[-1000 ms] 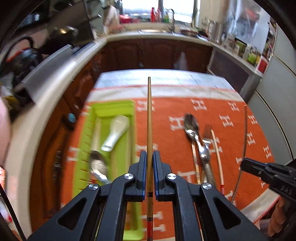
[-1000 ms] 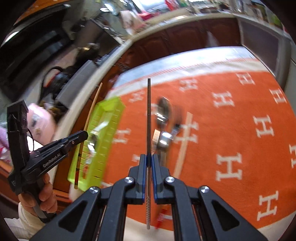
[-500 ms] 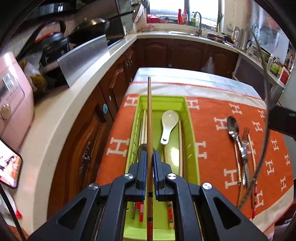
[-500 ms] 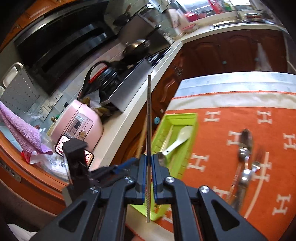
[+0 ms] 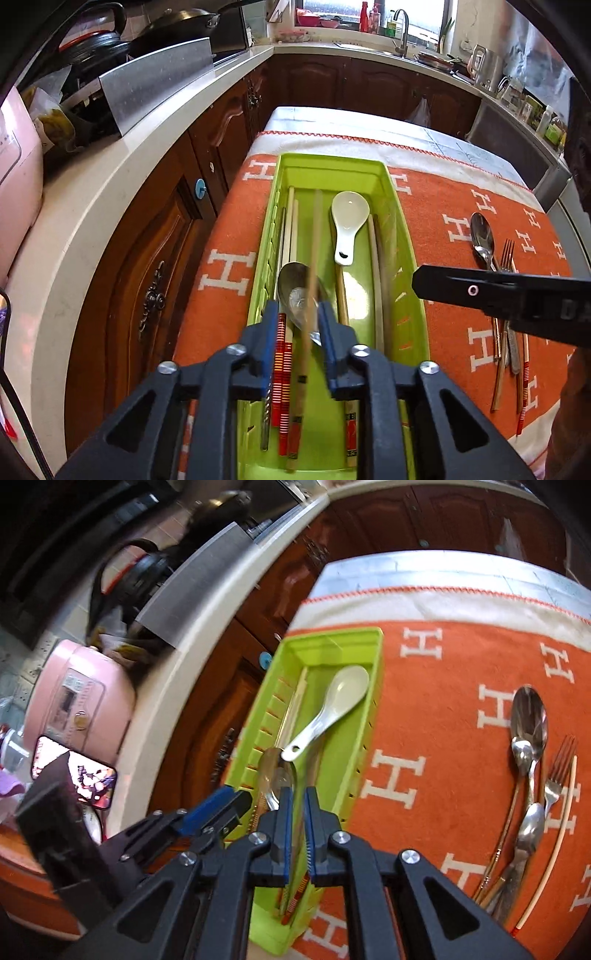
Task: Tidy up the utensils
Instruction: 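Lower both chopsticks into the green tray and open both grippers, then withdraw both grippers toward the remaining utensils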
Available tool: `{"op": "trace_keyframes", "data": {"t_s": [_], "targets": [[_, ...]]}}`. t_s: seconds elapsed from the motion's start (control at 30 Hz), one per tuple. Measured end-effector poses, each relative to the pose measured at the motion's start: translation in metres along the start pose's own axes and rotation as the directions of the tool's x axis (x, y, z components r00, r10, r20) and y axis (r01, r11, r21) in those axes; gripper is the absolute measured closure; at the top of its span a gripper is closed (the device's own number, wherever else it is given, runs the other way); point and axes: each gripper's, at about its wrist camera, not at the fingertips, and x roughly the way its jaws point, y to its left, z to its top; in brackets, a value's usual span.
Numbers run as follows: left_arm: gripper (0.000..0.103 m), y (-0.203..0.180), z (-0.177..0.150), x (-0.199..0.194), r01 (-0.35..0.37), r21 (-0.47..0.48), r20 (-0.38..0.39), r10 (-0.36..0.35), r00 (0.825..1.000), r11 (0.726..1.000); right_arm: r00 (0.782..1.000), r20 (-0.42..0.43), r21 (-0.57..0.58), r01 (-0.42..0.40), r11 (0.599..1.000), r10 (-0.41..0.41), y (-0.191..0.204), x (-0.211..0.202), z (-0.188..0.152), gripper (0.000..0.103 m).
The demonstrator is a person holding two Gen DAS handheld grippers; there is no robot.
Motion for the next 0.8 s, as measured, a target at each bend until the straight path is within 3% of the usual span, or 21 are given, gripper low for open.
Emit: {"op": "trace_keyframes", "data": {"t_s": [0.23, 0.37, 0.63, 0.8], "targets": [[0.077, -0.002, 0.003, -0.002, 0.009, 0.003, 0.003, -0.009, 1.000, 1.000, 0.999, 0.029, -0.022, 0.044, 0.999, -0.043, -0.005, -0.010, -0.006, 0.096], [0.069, -0.007, 0.003, -0.009, 0.015, 0.009, 0.010, -0.015, 1.000, 1.000, 0.996, 0.047, -0.034, 0.073, 0.997, -0.072, -0.010, -0.018, -0.012, 0.096], [0.061, -0.017, 0.003, -0.026, 0.014, 0.028, 0.038, -0.016, 0.999, 1.000, 0.989, 0.092, -0.032, 0.116, 0.993, -0.113, -0.029, -0.048, -0.033, 0.096], [0.061, -0.030, 0.005, -0.037, 0.029, 0.049, 0.051, -0.031, 0.998, 0.998, 0.972, 0.166, -0.021, 0.172, 0.985, -0.166, -0.046, -0.082, -0.047, 0.096]]}}
